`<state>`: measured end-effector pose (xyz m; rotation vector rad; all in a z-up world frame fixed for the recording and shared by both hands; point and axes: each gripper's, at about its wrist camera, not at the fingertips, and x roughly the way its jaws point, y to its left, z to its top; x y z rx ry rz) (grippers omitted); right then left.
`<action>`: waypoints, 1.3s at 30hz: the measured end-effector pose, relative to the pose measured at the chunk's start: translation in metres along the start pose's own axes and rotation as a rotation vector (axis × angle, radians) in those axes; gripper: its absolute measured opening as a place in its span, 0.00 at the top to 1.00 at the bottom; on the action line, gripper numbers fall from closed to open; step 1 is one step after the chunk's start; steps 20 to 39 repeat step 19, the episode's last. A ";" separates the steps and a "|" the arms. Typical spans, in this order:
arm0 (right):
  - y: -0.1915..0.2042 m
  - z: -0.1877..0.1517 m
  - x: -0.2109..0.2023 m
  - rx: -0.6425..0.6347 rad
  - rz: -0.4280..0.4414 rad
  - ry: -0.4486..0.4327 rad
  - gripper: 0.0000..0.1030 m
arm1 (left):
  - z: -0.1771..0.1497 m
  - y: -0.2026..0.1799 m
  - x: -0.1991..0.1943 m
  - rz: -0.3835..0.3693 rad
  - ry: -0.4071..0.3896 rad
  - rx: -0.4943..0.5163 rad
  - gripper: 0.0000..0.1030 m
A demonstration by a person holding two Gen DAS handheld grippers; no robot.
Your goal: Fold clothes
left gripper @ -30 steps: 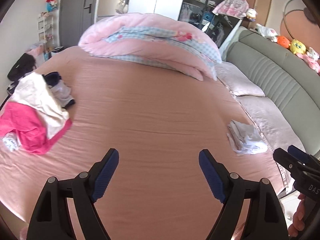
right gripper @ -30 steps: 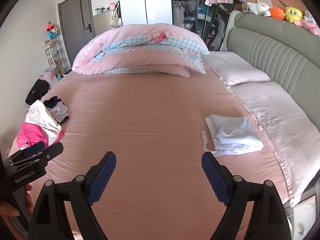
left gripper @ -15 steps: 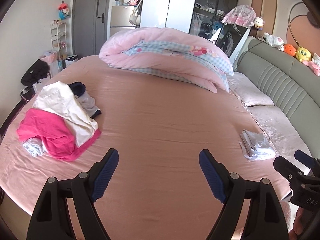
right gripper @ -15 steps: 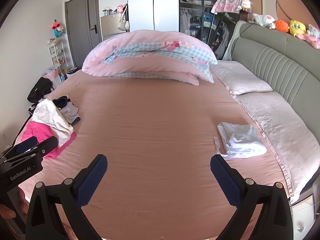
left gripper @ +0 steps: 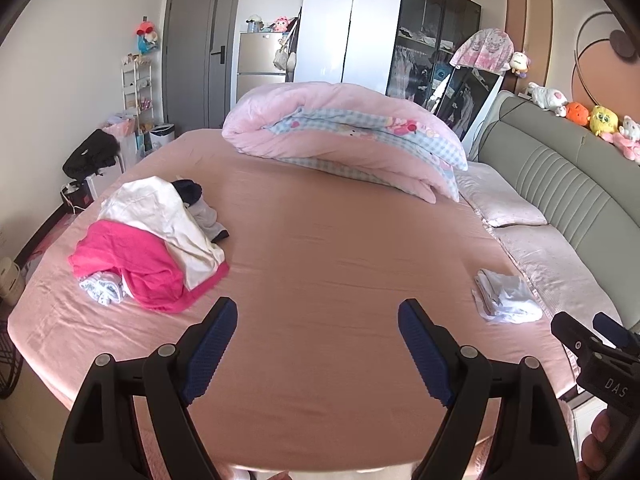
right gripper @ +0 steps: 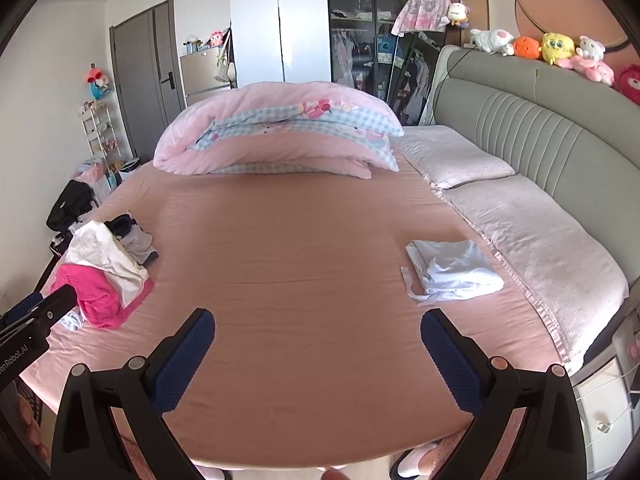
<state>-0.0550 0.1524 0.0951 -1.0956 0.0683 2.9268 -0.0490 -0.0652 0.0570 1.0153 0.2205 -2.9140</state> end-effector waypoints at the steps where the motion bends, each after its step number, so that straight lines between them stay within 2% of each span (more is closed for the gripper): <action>1: -0.001 -0.005 -0.003 -0.001 0.001 0.003 0.00 | -0.005 -0.001 -0.003 0.005 0.001 0.000 0.20; 3: -0.004 -0.020 -0.007 -0.004 -0.010 0.013 0.00 | -0.020 -0.004 -0.009 0.023 0.006 -0.002 0.20; 9: -0.007 -0.065 -0.012 -0.041 -0.067 0.041 0.00 | -0.074 -0.010 -0.016 -0.004 0.086 -0.025 0.20; 12: -0.009 -0.077 -0.010 -0.057 -0.087 0.060 0.00 | -0.087 -0.013 -0.014 0.001 0.101 -0.023 0.20; 19: -0.013 -0.080 -0.008 -0.035 -0.071 0.076 0.00 | -0.083 -0.017 -0.020 -0.004 0.060 -0.034 0.20; 39: -0.013 -0.080 -0.008 -0.035 -0.071 0.076 0.00 | -0.083 -0.017 -0.020 -0.004 0.060 -0.034 0.20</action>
